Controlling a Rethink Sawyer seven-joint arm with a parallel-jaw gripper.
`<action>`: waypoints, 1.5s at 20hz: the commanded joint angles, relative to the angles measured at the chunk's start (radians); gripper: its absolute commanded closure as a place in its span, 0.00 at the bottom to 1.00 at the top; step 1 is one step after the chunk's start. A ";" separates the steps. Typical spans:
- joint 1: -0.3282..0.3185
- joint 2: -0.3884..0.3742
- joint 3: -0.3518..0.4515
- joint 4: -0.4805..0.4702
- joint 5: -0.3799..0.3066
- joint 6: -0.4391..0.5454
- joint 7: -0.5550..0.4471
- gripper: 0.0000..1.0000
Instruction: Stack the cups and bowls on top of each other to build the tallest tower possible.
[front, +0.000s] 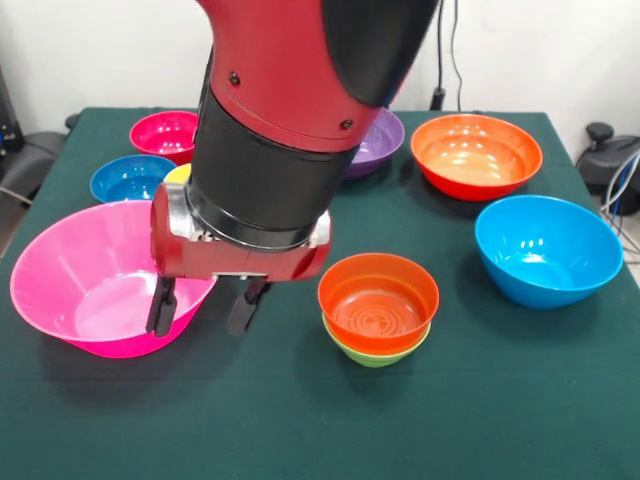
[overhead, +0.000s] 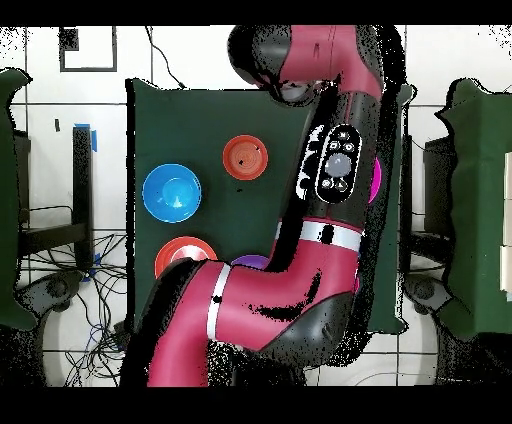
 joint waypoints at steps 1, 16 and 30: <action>0.001 -0.120 0.037 0.319 -0.046 -0.097 -0.190 0.00; 0.037 -0.241 -0.056 0.525 -0.067 -0.149 0.107 0.00; 0.037 -0.171 -0.044 0.490 0.002 -0.156 0.234 0.00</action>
